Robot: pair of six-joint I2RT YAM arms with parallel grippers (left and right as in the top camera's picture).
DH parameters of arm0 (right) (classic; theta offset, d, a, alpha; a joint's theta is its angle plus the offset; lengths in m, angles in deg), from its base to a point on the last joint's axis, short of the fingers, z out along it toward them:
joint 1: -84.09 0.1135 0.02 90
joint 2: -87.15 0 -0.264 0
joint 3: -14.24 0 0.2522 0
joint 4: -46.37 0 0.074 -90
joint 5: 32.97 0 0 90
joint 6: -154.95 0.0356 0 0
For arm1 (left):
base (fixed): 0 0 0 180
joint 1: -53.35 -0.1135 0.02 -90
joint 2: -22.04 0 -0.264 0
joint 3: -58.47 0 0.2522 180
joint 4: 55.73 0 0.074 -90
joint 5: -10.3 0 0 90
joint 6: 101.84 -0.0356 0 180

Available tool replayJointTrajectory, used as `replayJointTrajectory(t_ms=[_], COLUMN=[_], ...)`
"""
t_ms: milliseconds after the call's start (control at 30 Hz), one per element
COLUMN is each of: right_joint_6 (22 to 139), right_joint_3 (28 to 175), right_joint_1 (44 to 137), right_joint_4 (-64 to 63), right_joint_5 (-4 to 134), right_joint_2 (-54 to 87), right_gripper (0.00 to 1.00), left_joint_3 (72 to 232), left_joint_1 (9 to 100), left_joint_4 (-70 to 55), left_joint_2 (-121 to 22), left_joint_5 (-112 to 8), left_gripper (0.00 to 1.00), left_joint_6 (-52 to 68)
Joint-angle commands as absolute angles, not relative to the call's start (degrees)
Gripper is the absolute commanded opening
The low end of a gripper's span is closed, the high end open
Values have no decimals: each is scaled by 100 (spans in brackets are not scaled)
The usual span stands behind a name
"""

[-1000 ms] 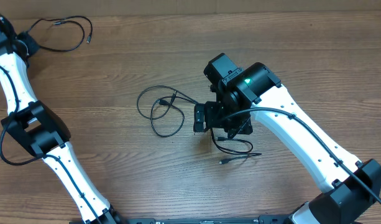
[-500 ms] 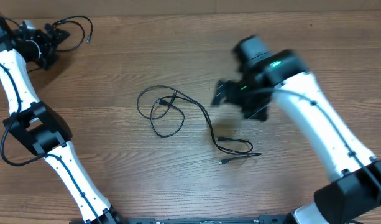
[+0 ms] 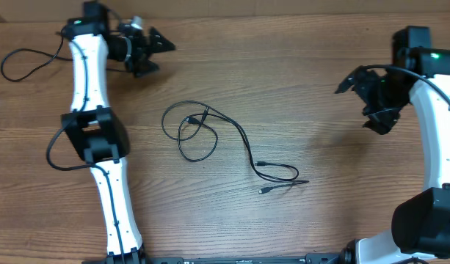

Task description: Untangle cables

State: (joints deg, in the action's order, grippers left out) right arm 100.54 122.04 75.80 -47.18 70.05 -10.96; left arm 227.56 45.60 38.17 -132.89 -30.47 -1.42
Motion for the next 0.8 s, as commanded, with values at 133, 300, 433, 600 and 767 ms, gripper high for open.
replayJointTrajectory(t_ms=[133, 300, 433, 600, 767], right_joint_6=[10074, 10074, 10074, 10074, 10074], right_joint_3=[12213, 12213, 12213, 12213, 12213], right_joint_1=[7283, 7283, 7283, 7283, 7283], right_joint_4=[-4718, -4718, -4718, -4718, -4718], right_joint_5=[6968, 6968, 6970, 6968, 6970], right_joint_2=[-1098, -1098, -1098, -1098, -1098], right_gripper=[100, 100, 100, 100, 100], left_joint_3=[23025, 23023, 23023, 22826, 22065], left_joint_1=[4842, 4976, 5111, 5590, 6186], left_joint_4=[4997, 5484, 5484, 5484, 5484], left_joint_2=[-11855, -10948, -10338, -10015, -9997], left_joint_5=[-5536, -6037, -5962, -5886, -6345], left_gripper=[100, 99, 100, 99, 99], left_joint_6=[-129, -184, -282, -571, -387])
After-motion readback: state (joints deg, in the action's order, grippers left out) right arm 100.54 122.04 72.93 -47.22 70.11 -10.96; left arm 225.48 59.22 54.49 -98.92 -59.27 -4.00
